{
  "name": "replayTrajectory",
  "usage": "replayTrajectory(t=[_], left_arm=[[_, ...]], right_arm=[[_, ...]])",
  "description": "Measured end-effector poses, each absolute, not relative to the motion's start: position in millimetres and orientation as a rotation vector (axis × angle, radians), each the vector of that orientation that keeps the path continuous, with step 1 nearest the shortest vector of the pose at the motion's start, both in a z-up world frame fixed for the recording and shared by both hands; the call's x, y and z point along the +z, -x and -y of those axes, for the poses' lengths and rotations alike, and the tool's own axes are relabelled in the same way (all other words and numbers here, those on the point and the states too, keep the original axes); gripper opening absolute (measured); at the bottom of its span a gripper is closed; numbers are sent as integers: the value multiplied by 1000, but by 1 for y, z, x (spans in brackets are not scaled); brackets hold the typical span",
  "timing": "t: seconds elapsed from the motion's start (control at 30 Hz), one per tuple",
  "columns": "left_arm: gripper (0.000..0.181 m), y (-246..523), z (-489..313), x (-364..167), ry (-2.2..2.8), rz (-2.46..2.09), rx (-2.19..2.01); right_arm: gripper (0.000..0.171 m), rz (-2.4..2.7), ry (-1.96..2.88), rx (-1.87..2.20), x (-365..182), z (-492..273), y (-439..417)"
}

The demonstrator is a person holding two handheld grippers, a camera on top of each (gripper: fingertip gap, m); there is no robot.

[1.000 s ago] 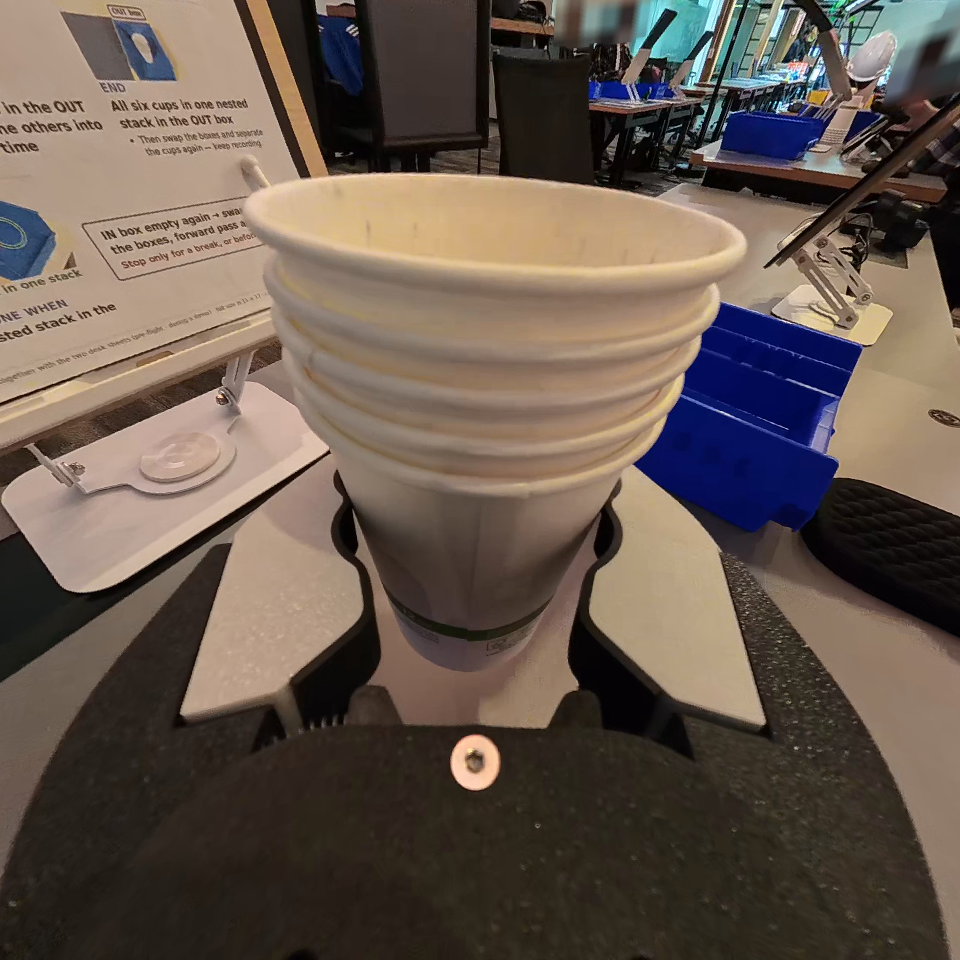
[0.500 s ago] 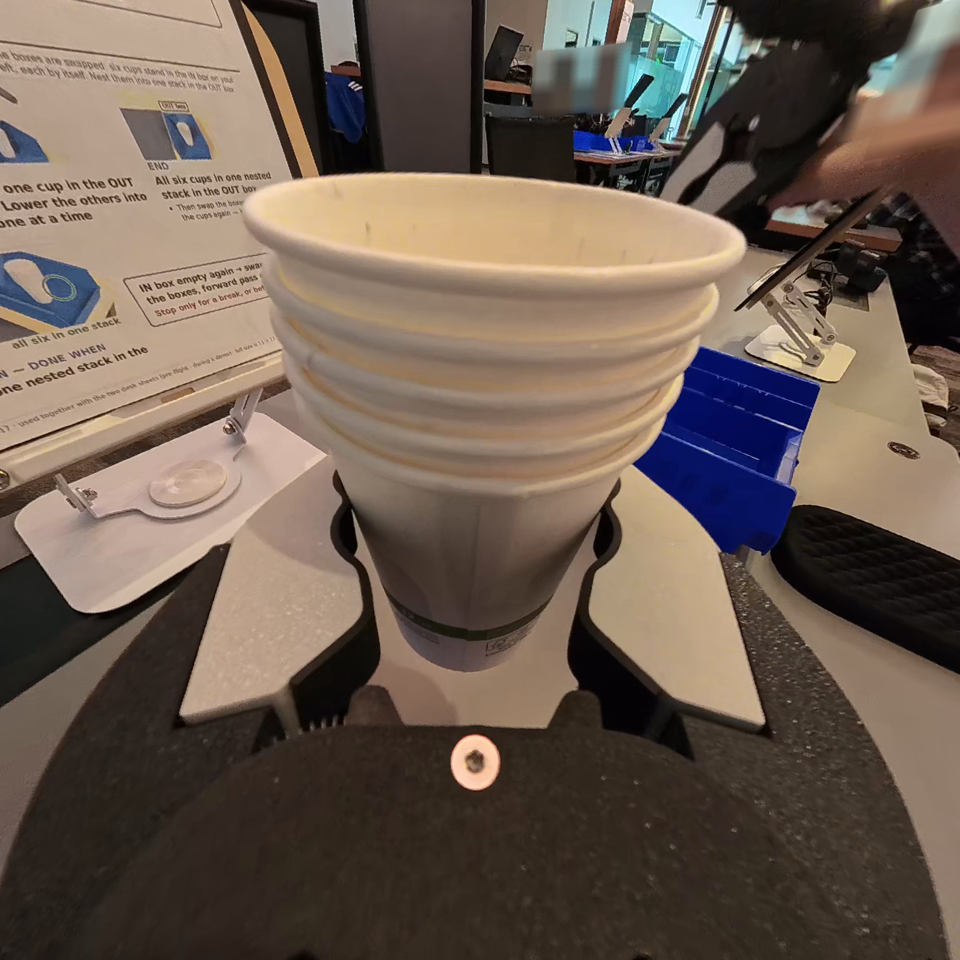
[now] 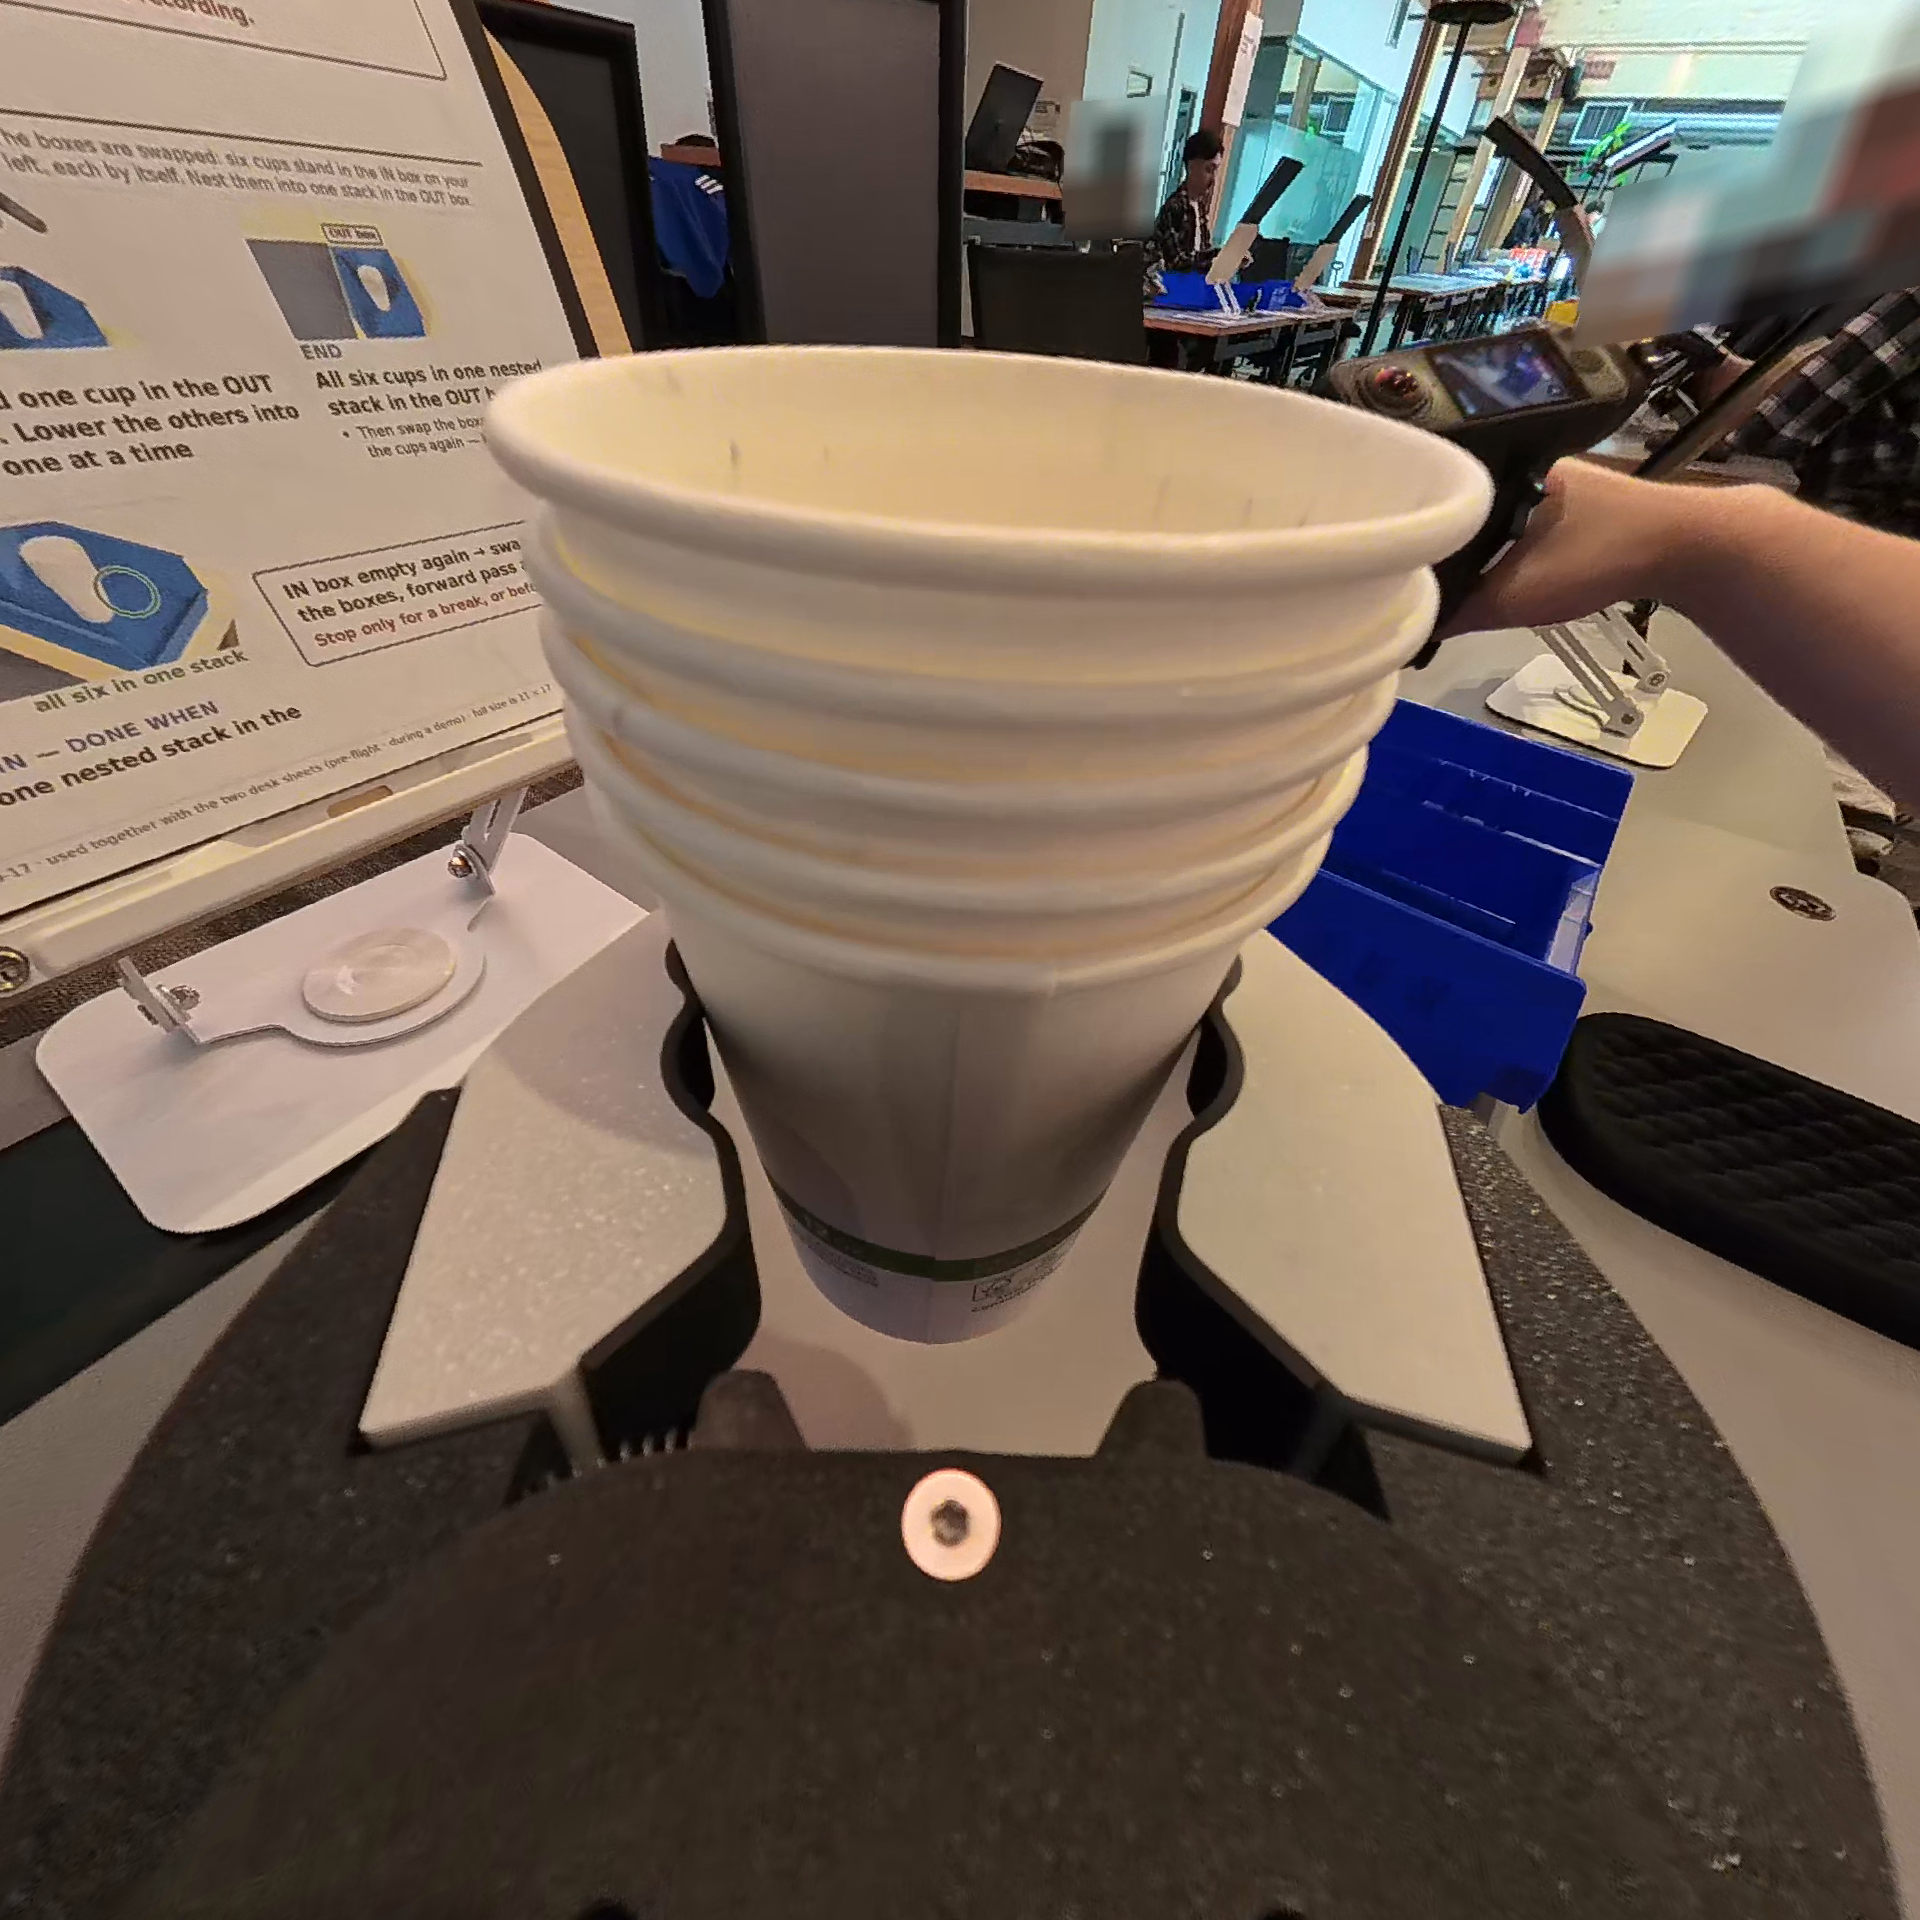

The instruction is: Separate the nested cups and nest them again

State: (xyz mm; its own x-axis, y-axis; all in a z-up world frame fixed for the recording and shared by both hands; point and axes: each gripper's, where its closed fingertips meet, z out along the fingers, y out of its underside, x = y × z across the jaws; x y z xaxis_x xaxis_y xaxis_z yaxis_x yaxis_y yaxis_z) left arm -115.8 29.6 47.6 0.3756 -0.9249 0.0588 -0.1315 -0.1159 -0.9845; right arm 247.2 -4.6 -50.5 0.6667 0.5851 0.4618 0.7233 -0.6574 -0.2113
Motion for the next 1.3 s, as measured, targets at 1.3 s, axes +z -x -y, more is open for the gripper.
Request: replayTrajectory(t=[1.3], left_arm=[[91,98,-16,29,1566,-1084,-891]], right_arm=[[13,2036,1692,-143,105,28,117]])
